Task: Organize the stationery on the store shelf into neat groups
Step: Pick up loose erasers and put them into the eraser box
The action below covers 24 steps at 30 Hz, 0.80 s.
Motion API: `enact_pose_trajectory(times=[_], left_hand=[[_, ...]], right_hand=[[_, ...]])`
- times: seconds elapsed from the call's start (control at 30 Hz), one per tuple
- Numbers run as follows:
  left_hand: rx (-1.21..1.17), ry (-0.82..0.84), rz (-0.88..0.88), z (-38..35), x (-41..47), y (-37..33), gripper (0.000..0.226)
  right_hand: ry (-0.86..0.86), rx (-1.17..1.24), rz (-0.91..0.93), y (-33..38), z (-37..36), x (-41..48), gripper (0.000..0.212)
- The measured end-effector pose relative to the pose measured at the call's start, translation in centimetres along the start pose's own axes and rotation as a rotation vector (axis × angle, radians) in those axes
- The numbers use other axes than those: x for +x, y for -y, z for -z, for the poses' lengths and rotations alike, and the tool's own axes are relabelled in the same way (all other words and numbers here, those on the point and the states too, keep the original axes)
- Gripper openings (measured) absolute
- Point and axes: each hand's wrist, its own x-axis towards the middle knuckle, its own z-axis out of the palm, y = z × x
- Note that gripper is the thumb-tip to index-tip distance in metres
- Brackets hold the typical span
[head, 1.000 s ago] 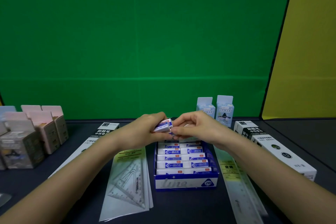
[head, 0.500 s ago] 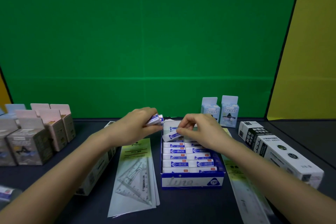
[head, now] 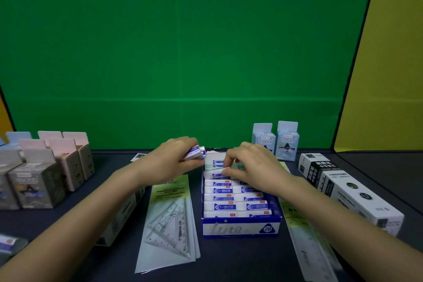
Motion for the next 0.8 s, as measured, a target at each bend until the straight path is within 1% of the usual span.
enact_pose_trajectory(times=[0.13,0.27,0.37,0.47,0.53,0.63,0.7,0.8], left_hand=[[0.005,0.009,0.004,-0.2,0.2,0.0,0.026],[0.012,0.007,0.003,-0.3,0.2,-0.1,0.03],[0.01,0.01,0.008,-0.4,0.2,-0.1,0.032],[0.017,0.019,0.014,-0.5,0.2,0.0,0.032],[-0.009,0.032,0.021,-0.5,0.2,0.0,0.028],[-0.086,0.046,0.017,-0.6,0.2,-0.3,0.024],[-0.132,0.05,0.003,-0.7,0.4,-0.5,0.019],[-0.16,0.068,-0.007,-0.9,0.7,-1.2,0.023]], right_hand=[[0.002,-0.058,0.051,0.1,0.3,0.2,0.022],[-0.012,-0.103,0.107,0.6,0.1,0.2,0.009],[-0.005,-0.08,0.096,0.5,0.3,0.3,0.01],[0.04,-0.065,0.078,0.4,0.5,0.2,0.017],[0.054,0.035,0.046,0.4,0.7,0.2,0.019],[0.003,0.403,-0.049,0.8,1.4,0.2,0.025],[0.034,0.601,-0.097,1.1,2.0,0.0,0.034],[0.095,0.713,-0.098,1.4,2.2,-0.2,0.042]])
